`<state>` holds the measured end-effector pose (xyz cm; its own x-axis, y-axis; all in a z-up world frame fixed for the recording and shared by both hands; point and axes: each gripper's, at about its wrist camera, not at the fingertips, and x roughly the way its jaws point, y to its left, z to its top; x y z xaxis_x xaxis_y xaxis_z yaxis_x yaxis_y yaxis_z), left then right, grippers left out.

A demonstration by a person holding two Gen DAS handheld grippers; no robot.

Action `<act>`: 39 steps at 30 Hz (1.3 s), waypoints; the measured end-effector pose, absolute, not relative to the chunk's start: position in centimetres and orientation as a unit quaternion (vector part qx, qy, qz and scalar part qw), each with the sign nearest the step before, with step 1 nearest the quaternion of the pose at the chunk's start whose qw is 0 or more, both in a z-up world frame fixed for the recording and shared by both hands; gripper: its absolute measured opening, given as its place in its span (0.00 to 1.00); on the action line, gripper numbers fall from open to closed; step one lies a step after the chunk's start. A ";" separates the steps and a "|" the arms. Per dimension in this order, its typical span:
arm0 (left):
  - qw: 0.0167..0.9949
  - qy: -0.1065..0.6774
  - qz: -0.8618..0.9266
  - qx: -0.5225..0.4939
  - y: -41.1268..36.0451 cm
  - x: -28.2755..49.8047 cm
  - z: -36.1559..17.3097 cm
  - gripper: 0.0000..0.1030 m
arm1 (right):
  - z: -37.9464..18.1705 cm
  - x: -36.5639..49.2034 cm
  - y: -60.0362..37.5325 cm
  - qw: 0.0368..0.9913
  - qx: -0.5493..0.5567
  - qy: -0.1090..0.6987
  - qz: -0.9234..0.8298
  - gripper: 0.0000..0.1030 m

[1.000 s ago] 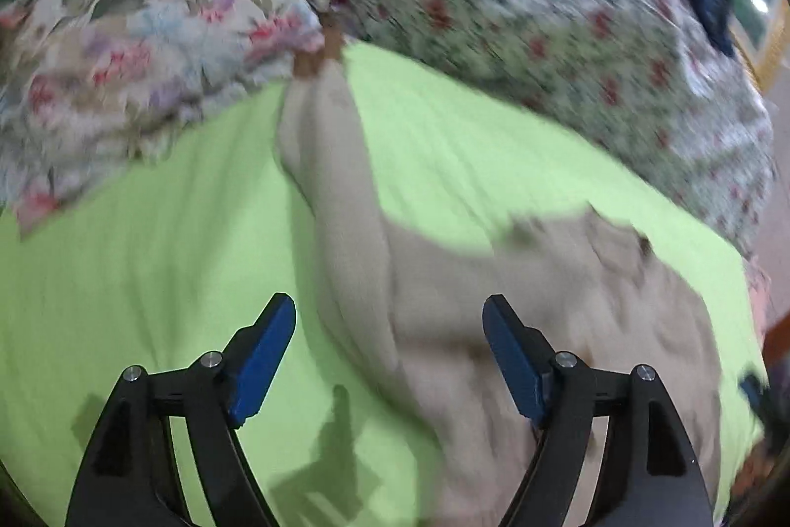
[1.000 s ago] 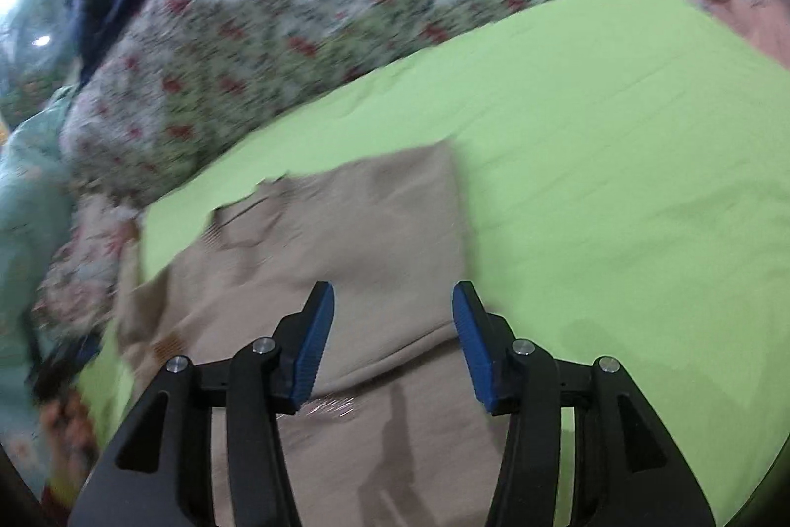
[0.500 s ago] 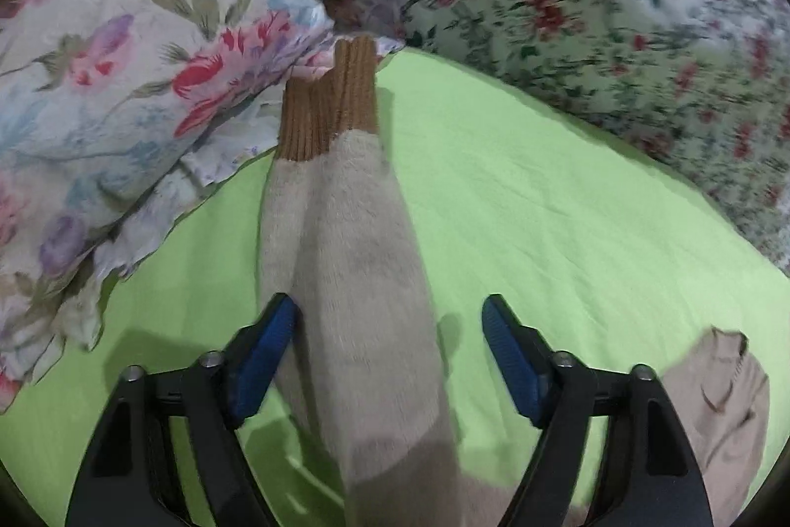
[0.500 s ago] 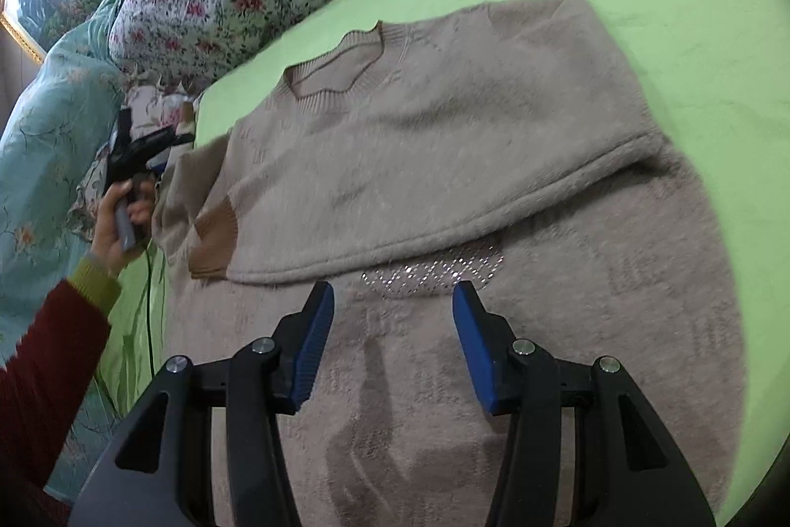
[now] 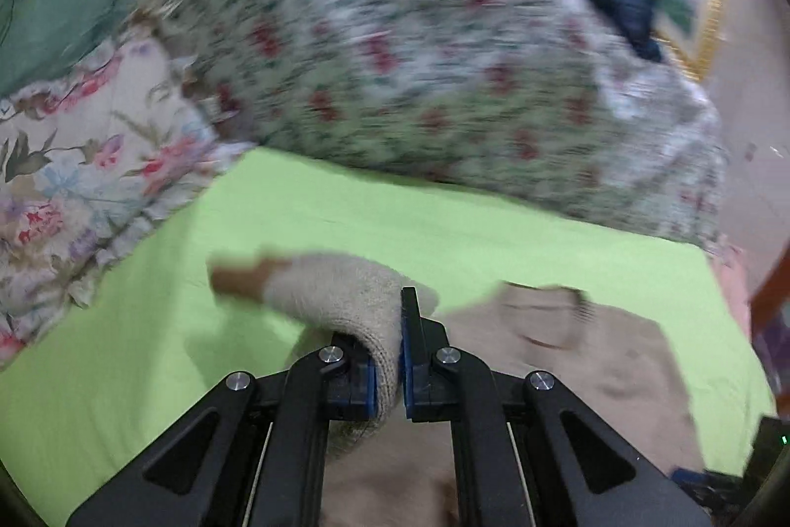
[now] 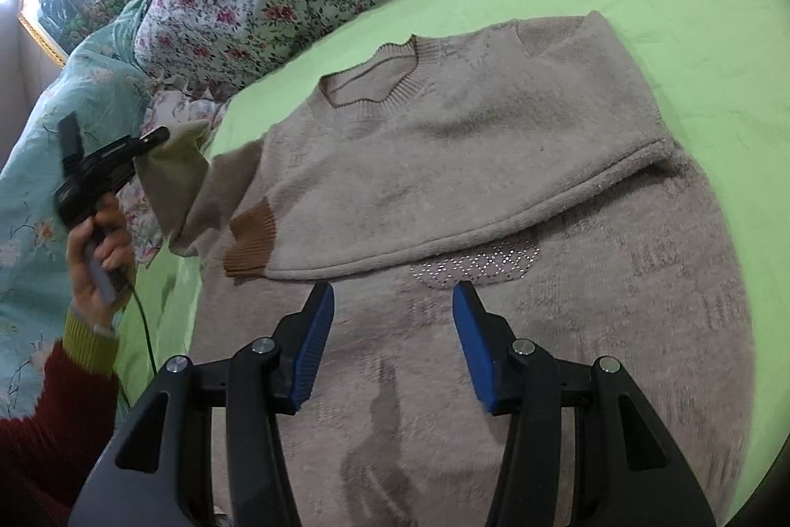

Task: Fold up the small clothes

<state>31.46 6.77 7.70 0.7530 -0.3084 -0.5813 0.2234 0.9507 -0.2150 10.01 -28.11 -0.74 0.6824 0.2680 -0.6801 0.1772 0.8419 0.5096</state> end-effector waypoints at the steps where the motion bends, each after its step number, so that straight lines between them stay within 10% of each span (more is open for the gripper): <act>1: 0.934 0.317 -0.154 -0.062 5.5 30.5 7.8 0.06 | -0.6 9.7 -28.2 0.874 0.282 0.395 0.025 0.50; 15: 0.889 0.359 -0.267 0.095 -15.0 24.4 -0.1 0.08 | -0.9 5.8 -33.0 0.867 0.336 0.367 -0.037 0.50; 19: 0.867 0.396 -0.273 0.130 -16.6 23.8 -3.2 0.29 | -0.3 6.2 -33.0 0.868 0.335 0.364 -0.033 0.50; 24: 0.868 0.395 -0.270 0.130 -14.1 20.4 -3.3 0.75 | 0.8 8.2 -31.7 0.877 0.321 0.357 -0.011 0.50; 39: 0.894 0.441 -0.062 0.049 4.7 19.1 -3.6 0.75 | 2.4 22.6 -17.5 0.899 0.093 0.417 0.094 0.50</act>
<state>19.12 4.69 -3.56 0.6041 -0.0672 -0.7940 0.1541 0.9875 0.0337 22.61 -17.49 2.40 0.6345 0.2468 -0.7324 -0.0924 0.9651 0.2451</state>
